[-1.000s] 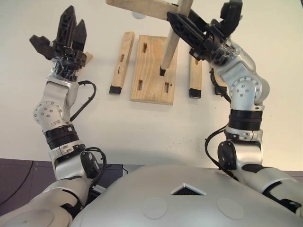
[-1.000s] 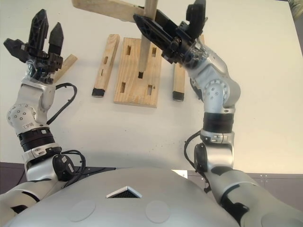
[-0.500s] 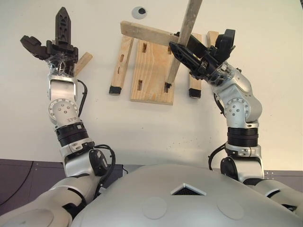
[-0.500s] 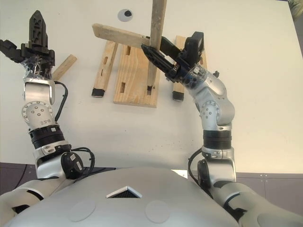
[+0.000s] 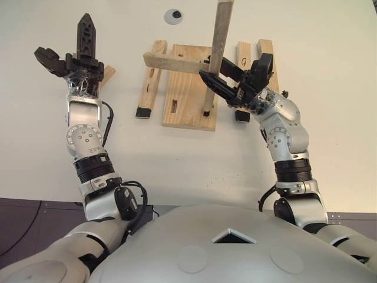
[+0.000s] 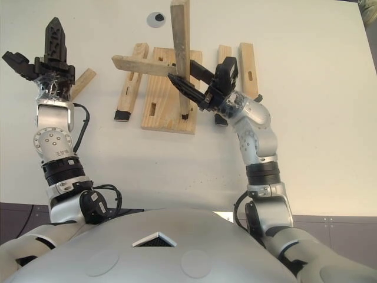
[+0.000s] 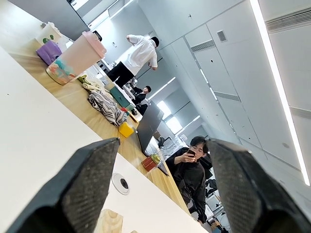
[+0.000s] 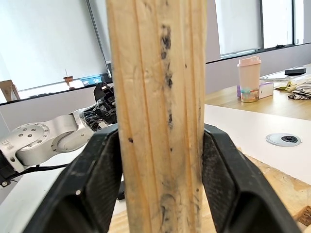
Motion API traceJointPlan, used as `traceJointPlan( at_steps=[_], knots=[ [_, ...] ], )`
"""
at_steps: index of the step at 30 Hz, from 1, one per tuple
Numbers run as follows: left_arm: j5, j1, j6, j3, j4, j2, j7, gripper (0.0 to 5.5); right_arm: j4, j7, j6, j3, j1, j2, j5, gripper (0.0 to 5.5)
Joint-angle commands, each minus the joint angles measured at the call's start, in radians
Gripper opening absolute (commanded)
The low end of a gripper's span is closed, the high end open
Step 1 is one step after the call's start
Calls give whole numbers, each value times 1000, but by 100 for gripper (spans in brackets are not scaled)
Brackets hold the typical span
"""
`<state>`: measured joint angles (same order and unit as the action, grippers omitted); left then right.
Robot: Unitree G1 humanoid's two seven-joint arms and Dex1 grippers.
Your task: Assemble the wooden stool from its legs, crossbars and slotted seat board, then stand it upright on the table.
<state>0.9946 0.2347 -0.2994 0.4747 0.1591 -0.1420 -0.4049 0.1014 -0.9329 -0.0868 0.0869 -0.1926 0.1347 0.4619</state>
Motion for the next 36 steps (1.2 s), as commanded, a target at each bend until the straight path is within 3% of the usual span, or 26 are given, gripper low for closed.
traceJointPlan(
  at_steps=[1,25,31,36],
  knots=[
    [-6,-18,-16,1,-19,16,12,331,50,-9,23,2,-1,58,-56,217],
    [-12,-54,-66,6,-43,29,31,331,222,-75,205,72,95,175,-158,217],
    [-18,-77,-48,5,-61,55,43,331,210,-67,93,126,35,284,-221,217],
    [-23,-94,-19,13,-62,82,48,331,199,-118,10,106,-2,333,-155,217]
  ],
)
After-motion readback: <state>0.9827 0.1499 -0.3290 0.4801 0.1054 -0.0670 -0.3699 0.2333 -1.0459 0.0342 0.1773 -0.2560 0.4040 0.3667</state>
